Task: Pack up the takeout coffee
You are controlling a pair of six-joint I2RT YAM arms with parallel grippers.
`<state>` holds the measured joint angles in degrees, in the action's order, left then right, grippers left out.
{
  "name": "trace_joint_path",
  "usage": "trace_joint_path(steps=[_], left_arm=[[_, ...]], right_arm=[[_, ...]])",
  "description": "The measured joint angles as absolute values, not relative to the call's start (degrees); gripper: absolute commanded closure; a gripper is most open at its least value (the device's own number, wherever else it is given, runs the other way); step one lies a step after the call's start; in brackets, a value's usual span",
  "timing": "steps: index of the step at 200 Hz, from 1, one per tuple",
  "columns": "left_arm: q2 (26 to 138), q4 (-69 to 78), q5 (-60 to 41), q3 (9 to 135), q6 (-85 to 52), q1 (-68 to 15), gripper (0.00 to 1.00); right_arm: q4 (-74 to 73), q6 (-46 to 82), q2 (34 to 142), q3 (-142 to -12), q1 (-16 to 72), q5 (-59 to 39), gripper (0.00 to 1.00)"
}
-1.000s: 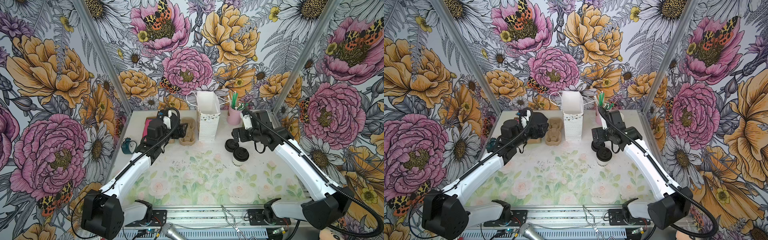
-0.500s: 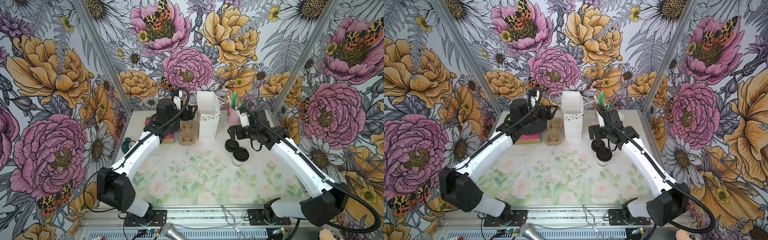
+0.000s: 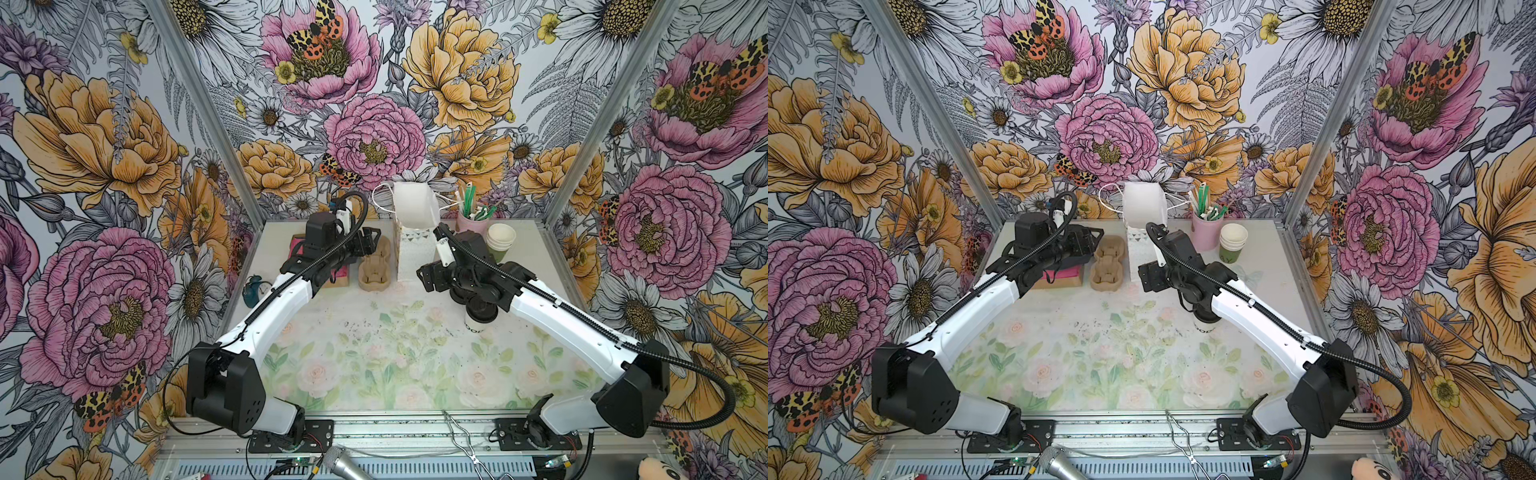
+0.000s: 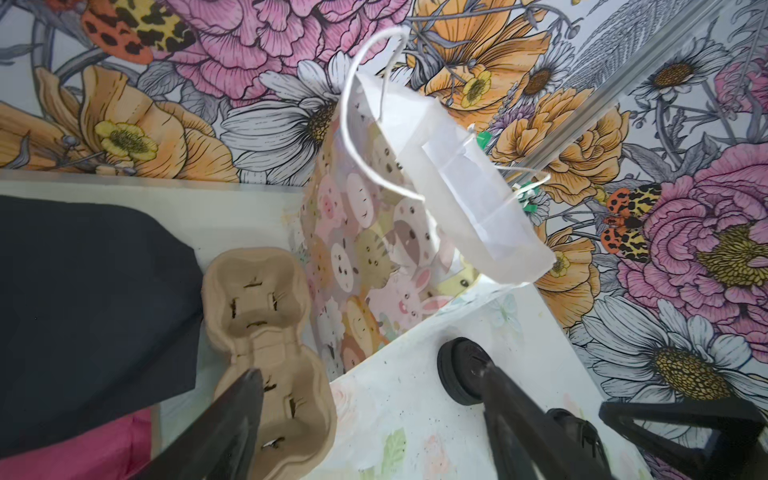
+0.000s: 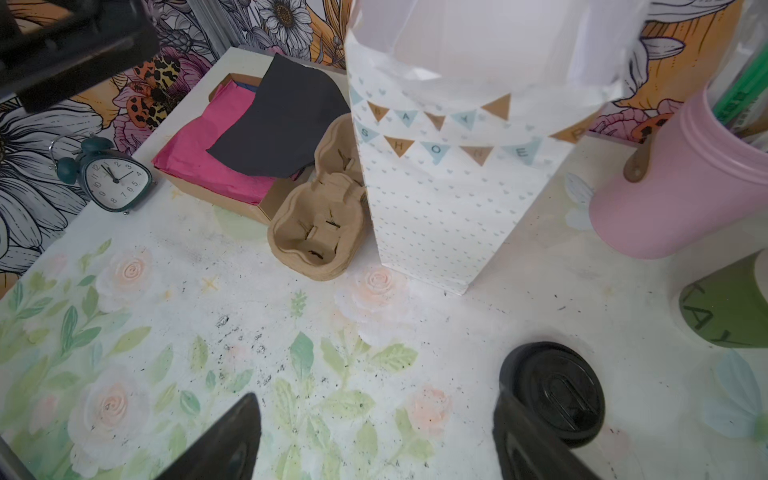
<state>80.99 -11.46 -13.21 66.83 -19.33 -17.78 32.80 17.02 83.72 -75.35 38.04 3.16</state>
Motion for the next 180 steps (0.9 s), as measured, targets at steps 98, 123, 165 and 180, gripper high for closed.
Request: trace_joint_path(steps=[98,123,165,180], left_arm=[[84.71,-12.12,-11.35,54.52,-20.05,-14.31,0.35],[91.02,-14.04,-10.39,58.04,-19.62,-14.9,0.42],[97.17,-16.78,-5.91,64.55,-18.59,-15.97,0.47],[98.74,-16.97,-4.99,66.15,-18.11,-16.32,0.54]], right_arm=[[26.92,20.14,86.59,-73.36,39.75,6.07,0.14],[26.89,20.14,86.28,-71.9,39.75,6.46,0.14],[26.87,20.14,84.93,-70.04,39.75,7.25,0.14],[26.83,20.12,84.75,-69.58,39.75,7.4,0.14]])
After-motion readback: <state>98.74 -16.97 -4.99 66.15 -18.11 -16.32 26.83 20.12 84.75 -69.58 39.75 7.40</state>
